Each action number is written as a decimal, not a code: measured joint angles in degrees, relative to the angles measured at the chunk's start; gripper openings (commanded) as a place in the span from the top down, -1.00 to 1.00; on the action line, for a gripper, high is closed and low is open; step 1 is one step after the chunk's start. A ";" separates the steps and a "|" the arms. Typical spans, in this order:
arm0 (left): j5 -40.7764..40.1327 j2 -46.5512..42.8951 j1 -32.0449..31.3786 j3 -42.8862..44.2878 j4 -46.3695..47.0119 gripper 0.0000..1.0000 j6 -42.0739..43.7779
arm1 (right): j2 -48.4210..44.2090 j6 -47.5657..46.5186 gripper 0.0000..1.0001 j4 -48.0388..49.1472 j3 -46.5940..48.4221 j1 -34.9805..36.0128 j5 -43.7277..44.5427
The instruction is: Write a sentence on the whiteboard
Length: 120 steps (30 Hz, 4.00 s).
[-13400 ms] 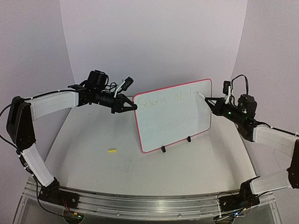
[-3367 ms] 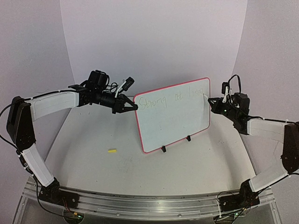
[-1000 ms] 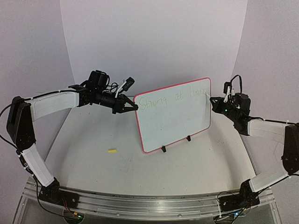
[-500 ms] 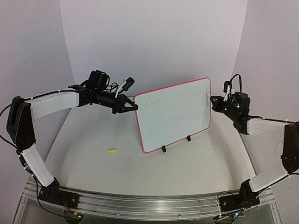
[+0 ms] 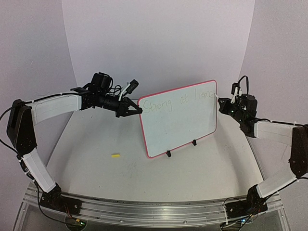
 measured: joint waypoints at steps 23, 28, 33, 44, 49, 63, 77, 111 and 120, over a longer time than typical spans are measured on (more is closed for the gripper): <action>0.04 0.00 -0.03 0.00 -0.02 1.00 0.07 | -1.70 -0.04 1.00 -0.49 0.99 0.00 -3.70; 0.00 0.00 -0.03 0.00 0.04 1.00 0.00 | -0.70 -0.03 1.00 -0.58 1.13 0.00 -3.66; 0.00 0.00 -0.03 0.00 0.03 1.00 0.00 | -0.62 -0.01 1.00 -0.48 1.10 0.00 -3.63; 0.00 0.00 -0.03 0.00 0.04 1.00 0.00 | -0.62 0.67 1.00 0.44 -2.11 0.00 -3.58; 0.00 0.00 -0.03 0.00 0.04 1.00 -0.02 | -0.62 0.84 1.00 0.45 -2.65 0.00 -3.41; 0.00 0.00 -0.03 0.00 0.04 1.00 -0.02 | -0.28 0.89 1.00 0.44 -2.41 0.00 -0.79; -0.06 0.00 -0.03 0.00 0.06 1.00 -0.13 | 0.66 0.86 1.00 0.39 -1.40 0.00 0.45; -0.31 -0.09 -0.36 0.00 0.37 1.00 -0.20 | -23.53 1.36 1.00 -22.01 -2.92 11.33 -26.73; -0.32 -0.12 -0.46 0.00 0.37 1.00 -0.15 | -10.34 -1.37 1.00 -21.40 2.33 22.61 -32.16</action>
